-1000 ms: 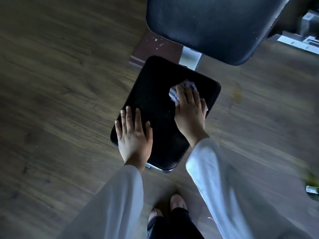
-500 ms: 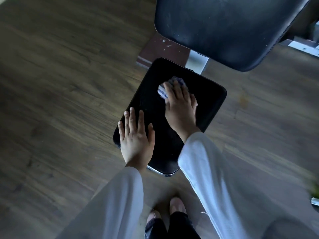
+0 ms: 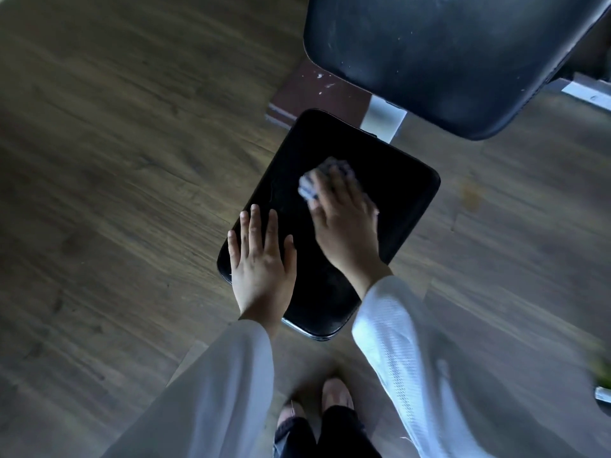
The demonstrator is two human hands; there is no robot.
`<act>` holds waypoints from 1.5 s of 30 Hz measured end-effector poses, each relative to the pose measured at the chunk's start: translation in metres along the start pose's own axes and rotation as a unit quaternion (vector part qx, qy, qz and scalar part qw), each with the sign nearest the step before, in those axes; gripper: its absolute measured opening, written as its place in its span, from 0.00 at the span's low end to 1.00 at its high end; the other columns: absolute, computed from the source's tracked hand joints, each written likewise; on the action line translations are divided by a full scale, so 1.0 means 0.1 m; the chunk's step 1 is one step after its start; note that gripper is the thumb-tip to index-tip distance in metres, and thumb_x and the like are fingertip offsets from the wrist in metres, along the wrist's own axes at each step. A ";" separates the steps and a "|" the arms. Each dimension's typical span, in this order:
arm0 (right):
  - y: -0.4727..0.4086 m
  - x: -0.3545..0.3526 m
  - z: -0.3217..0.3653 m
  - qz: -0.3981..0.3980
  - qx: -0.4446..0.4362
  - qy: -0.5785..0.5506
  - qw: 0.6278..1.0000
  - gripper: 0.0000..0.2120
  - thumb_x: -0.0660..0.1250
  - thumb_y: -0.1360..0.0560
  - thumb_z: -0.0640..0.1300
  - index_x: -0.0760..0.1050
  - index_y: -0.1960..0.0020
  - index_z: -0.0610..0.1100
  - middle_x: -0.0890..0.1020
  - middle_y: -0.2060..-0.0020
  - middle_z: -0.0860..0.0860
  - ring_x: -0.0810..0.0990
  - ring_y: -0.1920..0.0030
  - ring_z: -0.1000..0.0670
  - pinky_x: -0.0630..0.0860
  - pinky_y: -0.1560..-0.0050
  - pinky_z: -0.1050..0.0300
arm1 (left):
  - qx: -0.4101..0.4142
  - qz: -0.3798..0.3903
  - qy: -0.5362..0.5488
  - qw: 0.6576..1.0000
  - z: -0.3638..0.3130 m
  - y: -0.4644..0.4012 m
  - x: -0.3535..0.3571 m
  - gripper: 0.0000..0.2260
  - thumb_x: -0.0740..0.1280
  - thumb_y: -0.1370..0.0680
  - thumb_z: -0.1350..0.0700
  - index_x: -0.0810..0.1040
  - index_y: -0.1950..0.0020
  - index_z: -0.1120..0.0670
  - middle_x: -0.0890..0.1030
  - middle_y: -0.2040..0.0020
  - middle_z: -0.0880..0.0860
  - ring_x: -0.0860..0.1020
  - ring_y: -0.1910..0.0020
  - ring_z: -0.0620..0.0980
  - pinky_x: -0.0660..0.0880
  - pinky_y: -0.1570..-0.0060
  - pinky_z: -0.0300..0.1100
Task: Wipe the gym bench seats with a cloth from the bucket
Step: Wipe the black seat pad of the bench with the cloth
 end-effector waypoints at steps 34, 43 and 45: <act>0.18 -0.02 -0.57 -0.078 0.076 0.067 0.992 0.29 0.52 0.25 0.58 0.68 0.33 0.40 0.68 0.32 0.37 0.62 0.30 0.35 0.53 0.33 0.35 | 0.056 0.083 -0.047 0.994 -0.21 -0.36 -0.07 0.33 0.53 0.26 0.40 0.64 0.28 0.60 0.64 0.28 0.62 0.58 0.26 0.60 0.51 0.30 0.50; 0.22 -0.03 -0.52 -0.080 0.067 0.048 0.993 0.29 0.51 0.24 0.56 0.67 0.32 0.38 0.67 0.32 0.37 0.62 0.30 0.36 0.50 0.32 0.41 | 0.110 0.110 -0.016 0.988 -0.29 -0.12 -0.04 0.29 0.54 0.26 0.45 0.67 0.30 0.60 0.69 0.30 0.60 0.64 0.29 0.59 0.54 0.31 0.53; 0.23 -0.02 -0.52 -0.077 0.068 0.045 0.994 0.29 0.50 0.24 0.56 0.67 0.32 0.38 0.67 0.31 0.37 0.61 0.30 0.37 0.50 0.31 0.41 | 0.126 0.098 -0.025 0.987 -0.24 -0.28 -0.05 0.28 0.55 0.26 0.45 0.68 0.30 0.60 0.69 0.30 0.60 0.65 0.29 0.60 0.57 0.32 0.55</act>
Point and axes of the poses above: each hand's wrist, its own y-axis away from the middle knuckle, its own x-axis out of the palm, z = x × y, the point moved 2 cm from there along -y, towards the middle knuckle
